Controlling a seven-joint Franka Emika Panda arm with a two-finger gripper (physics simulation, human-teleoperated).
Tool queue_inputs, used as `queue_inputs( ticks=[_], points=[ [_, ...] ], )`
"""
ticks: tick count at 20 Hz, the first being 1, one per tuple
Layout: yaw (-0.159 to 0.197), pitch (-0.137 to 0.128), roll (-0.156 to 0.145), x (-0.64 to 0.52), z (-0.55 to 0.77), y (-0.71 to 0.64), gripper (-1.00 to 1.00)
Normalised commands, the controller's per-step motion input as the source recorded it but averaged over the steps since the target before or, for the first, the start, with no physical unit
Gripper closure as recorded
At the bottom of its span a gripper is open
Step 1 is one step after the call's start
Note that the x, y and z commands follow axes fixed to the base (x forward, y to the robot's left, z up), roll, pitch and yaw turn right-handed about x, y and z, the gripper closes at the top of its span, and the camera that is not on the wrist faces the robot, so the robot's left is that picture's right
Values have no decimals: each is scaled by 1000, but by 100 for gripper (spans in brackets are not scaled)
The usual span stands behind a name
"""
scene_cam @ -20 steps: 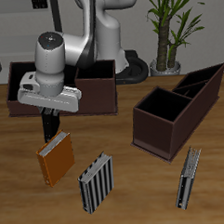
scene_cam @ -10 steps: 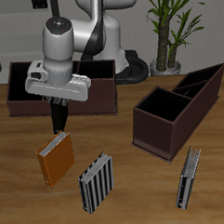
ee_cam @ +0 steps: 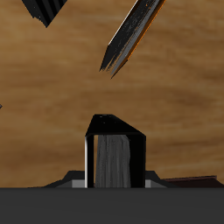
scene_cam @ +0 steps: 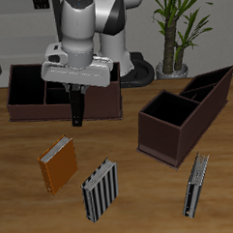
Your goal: Place the black book into the left desk caddy's right compartment
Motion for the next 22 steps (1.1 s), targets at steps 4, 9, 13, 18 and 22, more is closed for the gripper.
queue_inputs(
  ticks=[4,9,13,18,22],
  points=[
    [46,-10,4,81,513,492,100],
    [69,1,16,45,399,484,100],
    [38,1,-8,47,374,380,100],
    [46,-13,15,65,379,505,100],
    [44,-5,34,38,221,666,100]
  ],
)
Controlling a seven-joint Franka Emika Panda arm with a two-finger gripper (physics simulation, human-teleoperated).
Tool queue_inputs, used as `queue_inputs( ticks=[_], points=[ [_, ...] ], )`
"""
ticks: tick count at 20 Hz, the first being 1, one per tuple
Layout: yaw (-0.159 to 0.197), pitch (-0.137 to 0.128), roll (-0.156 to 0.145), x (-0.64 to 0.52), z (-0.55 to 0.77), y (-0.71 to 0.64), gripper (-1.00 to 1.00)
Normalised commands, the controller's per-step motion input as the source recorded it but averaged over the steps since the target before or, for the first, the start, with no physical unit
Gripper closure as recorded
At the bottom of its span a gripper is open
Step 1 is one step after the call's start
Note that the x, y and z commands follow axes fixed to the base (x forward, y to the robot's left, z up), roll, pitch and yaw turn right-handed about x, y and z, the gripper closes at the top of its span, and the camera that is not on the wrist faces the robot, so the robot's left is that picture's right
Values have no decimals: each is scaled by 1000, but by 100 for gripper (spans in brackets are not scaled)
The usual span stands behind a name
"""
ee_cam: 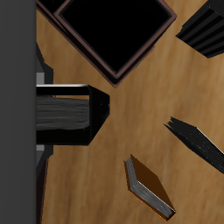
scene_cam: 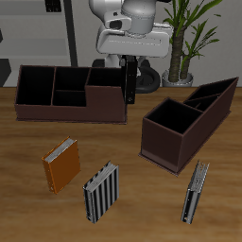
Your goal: Place the black book into the left desk caddy's right compartment
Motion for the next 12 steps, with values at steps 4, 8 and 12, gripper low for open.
queue_inputs(
  ticks=[4,8,12],
  points=[
    [34,11,7,41,115,514,100],
    [15,-24,-3,-57,224,408,100],
    [26,-18,0,-23,211,366,100]
  ],
)
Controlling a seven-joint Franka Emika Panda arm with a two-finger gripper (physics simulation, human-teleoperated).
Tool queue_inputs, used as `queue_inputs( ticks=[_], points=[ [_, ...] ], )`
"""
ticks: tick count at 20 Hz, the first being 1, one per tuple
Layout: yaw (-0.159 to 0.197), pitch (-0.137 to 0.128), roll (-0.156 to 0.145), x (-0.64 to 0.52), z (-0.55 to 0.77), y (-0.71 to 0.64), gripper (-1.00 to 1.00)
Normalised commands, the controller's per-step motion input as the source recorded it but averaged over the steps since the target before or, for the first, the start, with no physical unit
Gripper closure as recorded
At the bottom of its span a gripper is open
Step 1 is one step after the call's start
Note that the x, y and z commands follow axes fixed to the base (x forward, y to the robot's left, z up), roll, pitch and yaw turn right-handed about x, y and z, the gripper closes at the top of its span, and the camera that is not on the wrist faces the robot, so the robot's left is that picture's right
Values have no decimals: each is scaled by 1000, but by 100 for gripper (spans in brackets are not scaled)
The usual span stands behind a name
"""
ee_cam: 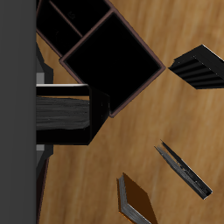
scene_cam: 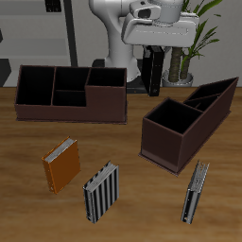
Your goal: Place the black book into the left desk caddy's right compartment
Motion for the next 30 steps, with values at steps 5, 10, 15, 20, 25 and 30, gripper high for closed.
queue_inputs(
  ticks=[5,10,15,20,25,30],
  points=[
    [-17,-20,-5,70,167,270,100],
    [-69,-2,-39,268,71,234,100],
    [-23,20,-14,206,-2,314,100],
    [2,10,19,163,-14,385,100],
    [-4,9,-2,122,-43,88,100],
    [-44,8,-1,94,-83,-84,100]
  ],
)
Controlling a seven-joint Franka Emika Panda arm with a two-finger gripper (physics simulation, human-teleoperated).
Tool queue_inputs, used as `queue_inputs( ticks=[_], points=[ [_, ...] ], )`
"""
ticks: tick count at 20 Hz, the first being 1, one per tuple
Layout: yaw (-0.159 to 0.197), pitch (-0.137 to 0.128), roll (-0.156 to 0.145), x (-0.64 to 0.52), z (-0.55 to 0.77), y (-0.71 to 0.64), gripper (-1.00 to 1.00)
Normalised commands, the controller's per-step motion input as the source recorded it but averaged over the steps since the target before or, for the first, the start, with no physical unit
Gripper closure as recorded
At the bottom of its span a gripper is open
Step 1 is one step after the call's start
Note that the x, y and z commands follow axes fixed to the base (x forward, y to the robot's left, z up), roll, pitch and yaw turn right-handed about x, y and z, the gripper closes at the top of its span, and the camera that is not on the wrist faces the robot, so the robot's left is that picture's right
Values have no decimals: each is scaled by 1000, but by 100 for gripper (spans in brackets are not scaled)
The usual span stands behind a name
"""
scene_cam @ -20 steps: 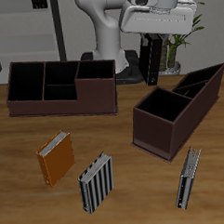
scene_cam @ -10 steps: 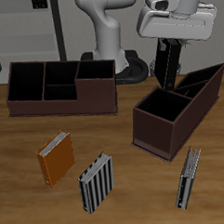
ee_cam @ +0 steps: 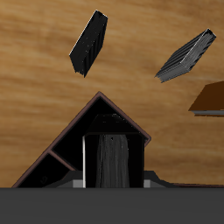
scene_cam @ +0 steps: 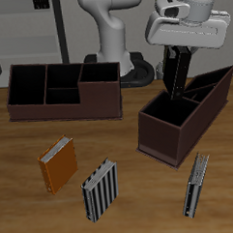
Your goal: Place the black book into the left desk caddy's right compartment
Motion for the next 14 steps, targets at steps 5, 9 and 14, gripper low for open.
queue_inputs(
  ticks=[5,9,14],
  points=[
    [-27,13,1,46,-115,-66,100],
    [-14,27,16,67,-221,64,100],
    [-16,18,24,22,-147,77,100]
  ],
)
